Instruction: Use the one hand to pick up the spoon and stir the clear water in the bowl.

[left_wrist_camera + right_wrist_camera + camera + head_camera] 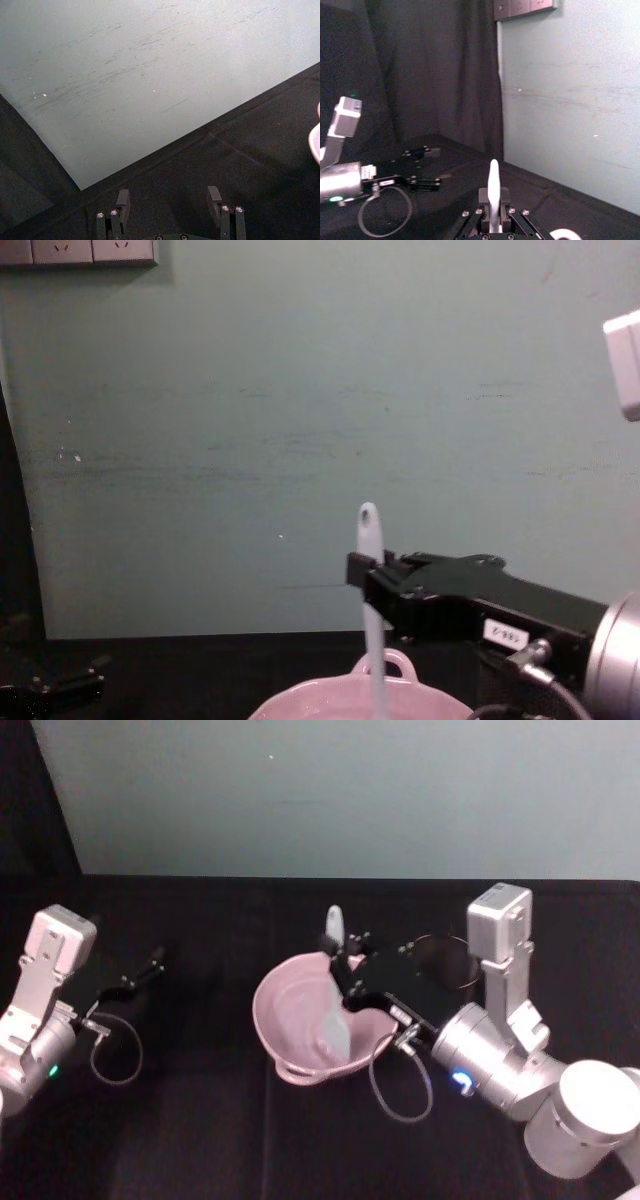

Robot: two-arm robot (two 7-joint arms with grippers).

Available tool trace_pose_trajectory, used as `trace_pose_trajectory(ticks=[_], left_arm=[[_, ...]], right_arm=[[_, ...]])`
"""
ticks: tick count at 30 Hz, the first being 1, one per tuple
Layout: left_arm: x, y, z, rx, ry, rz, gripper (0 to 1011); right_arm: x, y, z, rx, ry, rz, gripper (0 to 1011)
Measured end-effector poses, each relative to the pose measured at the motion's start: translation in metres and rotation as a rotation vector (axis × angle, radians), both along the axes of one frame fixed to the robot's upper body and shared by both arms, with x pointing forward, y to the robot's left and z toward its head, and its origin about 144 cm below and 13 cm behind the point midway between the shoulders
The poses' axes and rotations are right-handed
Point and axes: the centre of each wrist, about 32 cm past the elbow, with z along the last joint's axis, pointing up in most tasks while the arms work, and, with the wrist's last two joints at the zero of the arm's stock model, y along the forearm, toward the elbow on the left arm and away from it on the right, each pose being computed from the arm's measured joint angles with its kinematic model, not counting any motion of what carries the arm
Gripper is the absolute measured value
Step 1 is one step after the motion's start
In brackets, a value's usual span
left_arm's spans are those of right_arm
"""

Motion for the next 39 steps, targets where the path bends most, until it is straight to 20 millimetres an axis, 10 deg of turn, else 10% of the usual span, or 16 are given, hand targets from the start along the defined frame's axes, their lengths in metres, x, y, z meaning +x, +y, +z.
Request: trace_pose_trajectory(ticks=[19, 39], left_arm=[[0.0, 0.0, 0.0, 0.0, 0.0, 0.0, 1011], [0.0, 0.0, 0.0, 0.0, 0.0, 0.0, 1011]], right_arm=[[0.039, 0.034, -0.005, 0.075, -0.085, -0.006, 125], [0.06, 0.006, -0.013, -0.002, -0.145, -0.156, 125]])
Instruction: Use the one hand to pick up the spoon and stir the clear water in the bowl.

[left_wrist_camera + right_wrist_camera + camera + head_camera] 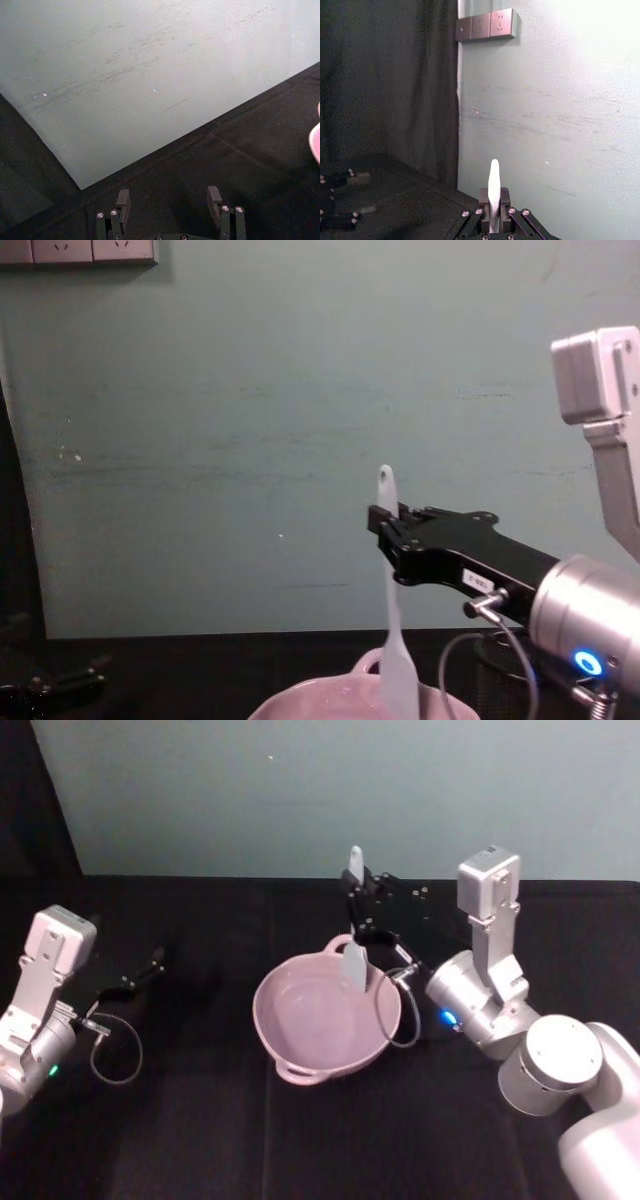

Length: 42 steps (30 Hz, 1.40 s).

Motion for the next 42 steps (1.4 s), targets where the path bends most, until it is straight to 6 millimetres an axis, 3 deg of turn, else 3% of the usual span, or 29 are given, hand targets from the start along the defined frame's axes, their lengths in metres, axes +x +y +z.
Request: trace_pose_trajectory(ticks=[7, 14, 19, 26, 34, 42], left_arm=[[0.0, 0.0, 0.0, 0.0, 0.0, 0.0, 1011], [0.0, 0.0, 0.0, 0.0, 0.0, 0.0, 1011], [0.0, 0.0, 0.0, 0.0, 0.0, 0.0, 1011], [0.0, 0.0, 0.0, 0.0, 0.0, 0.0, 1011], [0.0, 0.0, 0.0, 0.0, 0.0, 0.0, 1011], [0.0, 0.0, 0.0, 0.0, 0.0, 0.0, 1011]], right_arm=[[-0.008, -0.014, -0.001, -0.033, 0.021, -0.025, 125], [-0.035, -0.024, 0.003, -0.016, 0.055, 0.028, 125], [-0.053, -0.018, 0.004, 0.015, 0.075, 0.091, 125], [-0.063, -0.003, 0.002, 0.037, 0.104, 0.156, 125], [-0.058, 0.016, -0.002, 0.049, 0.117, 0.179, 125], [-0.037, 0.03, -0.009, 0.056, 0.084, 0.142, 125]])
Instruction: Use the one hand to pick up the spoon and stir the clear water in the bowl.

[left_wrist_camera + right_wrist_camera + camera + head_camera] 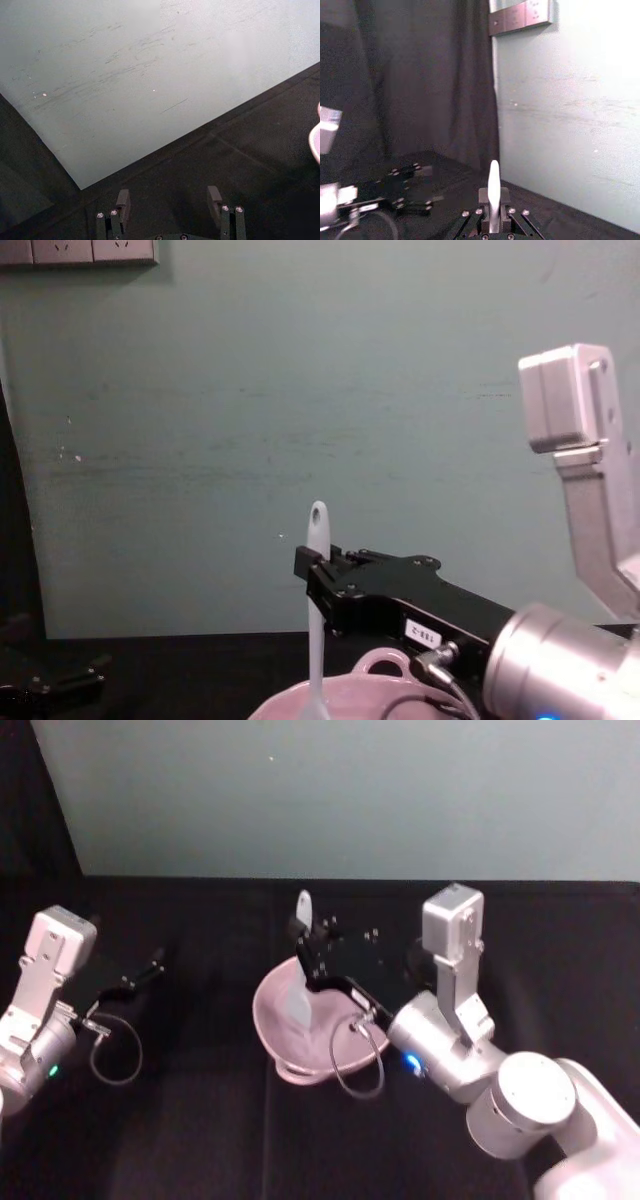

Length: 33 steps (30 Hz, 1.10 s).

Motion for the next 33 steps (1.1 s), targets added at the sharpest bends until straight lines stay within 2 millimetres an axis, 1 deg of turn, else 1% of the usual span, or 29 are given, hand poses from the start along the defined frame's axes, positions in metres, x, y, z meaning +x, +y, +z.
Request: trace_pose_trajectory(ticks=[6, 10, 18, 19, 25, 28, 33], left_arm=[[0.0, 0.0, 0.0, 0.0, 0.0, 0.0, 1011], [0.0, 0.0, 0.0, 0.0, 0.0, 0.0, 1011], [0.0, 0.0, 0.0, 0.0, 0.0, 0.0, 1011], [0.0, 0.0, 0.0, 0.0, 0.0, 0.0, 1011], [0.0, 0.0, 0.0, 0.0, 0.0, 0.0, 1011], [0.0, 0.0, 0.0, 0.0, 0.0, 0.0, 1011], [0.0, 0.0, 0.0, 0.0, 0.0, 0.0, 1011]], right_arm=[[0.018, 0.004, -0.002, 0.002, -0.028, -0.064, 125], [0.023, 0.001, -0.003, -0.006, -0.033, -0.092, 125], [0.028, -0.017, -0.002, -0.037, -0.041, -0.143, 125], [0.027, -0.023, -0.001, -0.045, -0.041, -0.15, 125], [0.017, -0.035, 0.002, -0.056, -0.039, -0.142, 125], [0.005, -0.042, 0.006, -0.044, -0.024, -0.117, 125], [-0.011, -0.044, 0.011, -0.02, 0.007, -0.059, 125]])
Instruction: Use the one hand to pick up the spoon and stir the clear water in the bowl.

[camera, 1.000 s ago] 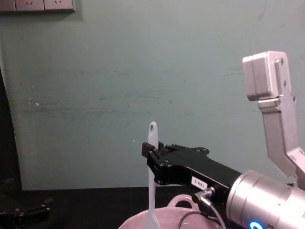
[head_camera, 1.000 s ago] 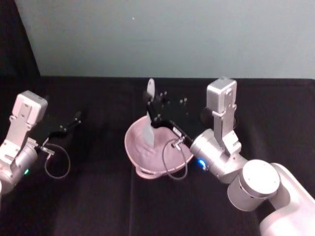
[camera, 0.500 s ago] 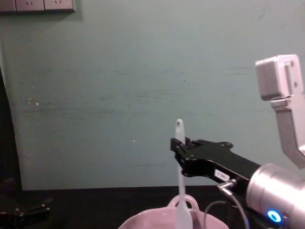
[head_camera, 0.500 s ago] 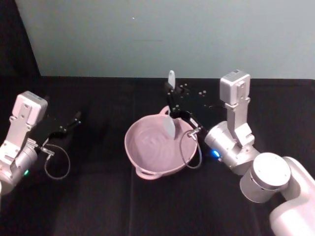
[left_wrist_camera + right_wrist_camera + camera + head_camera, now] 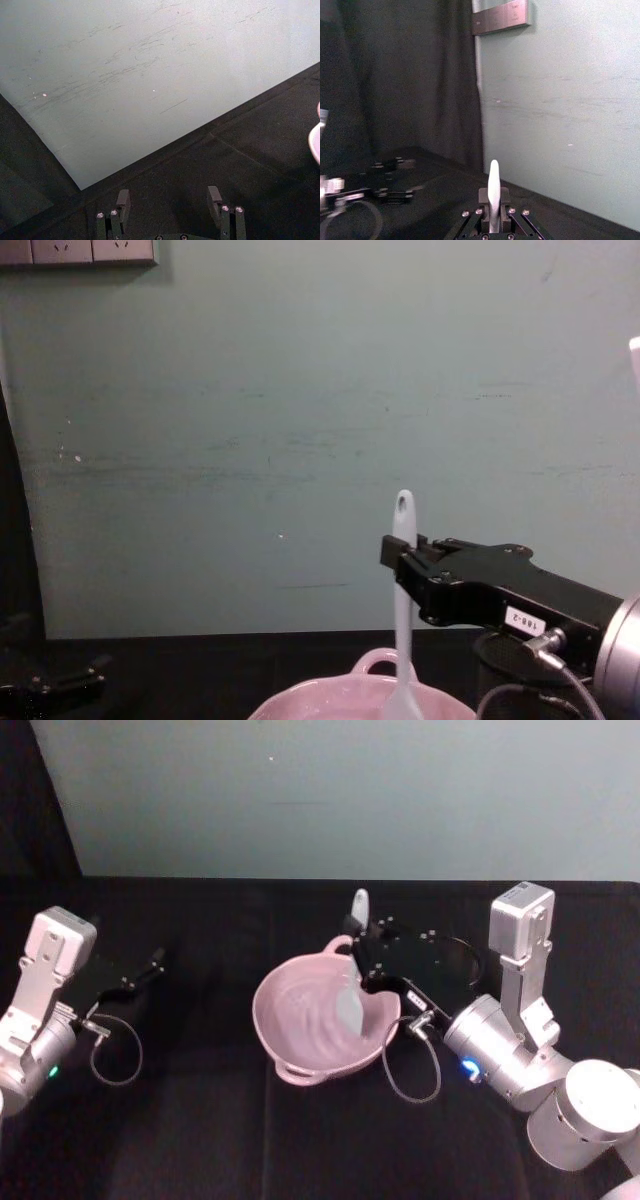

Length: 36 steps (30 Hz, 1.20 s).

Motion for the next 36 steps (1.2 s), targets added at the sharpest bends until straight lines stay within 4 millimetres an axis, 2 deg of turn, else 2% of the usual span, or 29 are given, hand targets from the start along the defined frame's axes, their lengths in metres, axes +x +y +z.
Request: trace_pose_trajectory(ticks=[7, 13, 25, 36], left_arm=[[0.0, 0.0, 0.0, 0.0, 0.0, 0.0, 1011], [0.0, 0.0, 0.0, 0.0, 0.0, 0.0, 1011], [0.0, 0.0, 0.0, 0.0, 0.0, 0.0, 1011], [0.0, 0.0, 0.0, 0.0, 0.0, 0.0, 1011]], right_arm=[[-0.013, 0.011, -0.002, 0.024, 0.051, 0.072, 125], [-0.014, 0.025, -0.006, 0.023, 0.068, 0.109, 125], [0.014, 0.052, -0.013, 0.022, 0.04, 0.067, 125], [0.032, 0.048, -0.015, 0.003, -0.011, -0.034, 125]])
